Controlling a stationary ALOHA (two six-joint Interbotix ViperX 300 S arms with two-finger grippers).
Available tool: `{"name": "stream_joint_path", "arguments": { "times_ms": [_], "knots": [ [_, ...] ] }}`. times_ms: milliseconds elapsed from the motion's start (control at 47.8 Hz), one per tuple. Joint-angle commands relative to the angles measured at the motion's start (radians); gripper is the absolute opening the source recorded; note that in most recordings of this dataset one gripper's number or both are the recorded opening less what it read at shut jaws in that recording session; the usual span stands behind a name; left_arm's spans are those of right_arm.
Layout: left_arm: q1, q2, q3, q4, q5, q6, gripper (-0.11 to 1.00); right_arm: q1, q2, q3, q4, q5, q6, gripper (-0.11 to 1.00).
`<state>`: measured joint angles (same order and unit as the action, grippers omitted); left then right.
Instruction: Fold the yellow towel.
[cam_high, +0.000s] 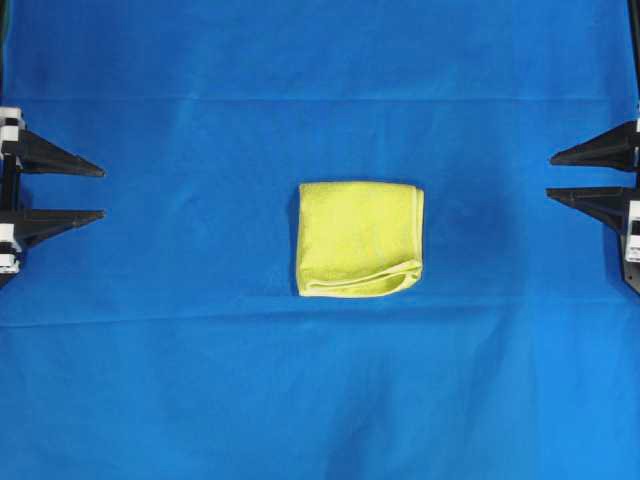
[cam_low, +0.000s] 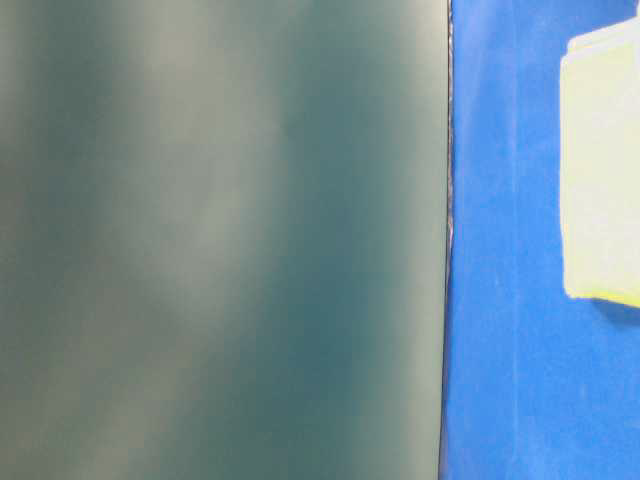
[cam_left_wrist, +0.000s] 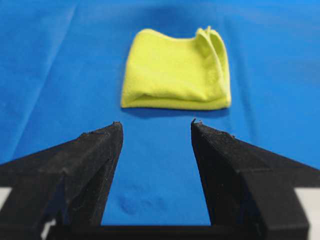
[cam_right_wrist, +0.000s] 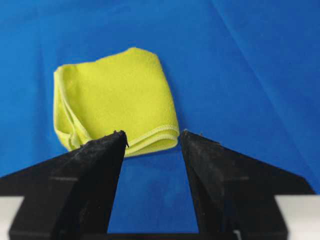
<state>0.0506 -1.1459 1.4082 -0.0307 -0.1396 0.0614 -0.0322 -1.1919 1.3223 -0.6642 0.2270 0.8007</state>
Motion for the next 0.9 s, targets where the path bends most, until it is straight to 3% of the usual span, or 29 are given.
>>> {"name": "stream_joint_path", "arguments": {
  "times_ms": [0, 878],
  "knots": [
    [0.003, 0.008, -0.014, 0.002, -0.006, 0.000, 0.55, -0.002, 0.018, -0.012, -0.002, -0.008, -0.003, 0.54],
    [0.003, 0.008, -0.014, 0.002, -0.005, 0.003, 0.55, -0.003, 0.028, -0.012, -0.002, -0.008, -0.006, 0.53]
  ]
}}
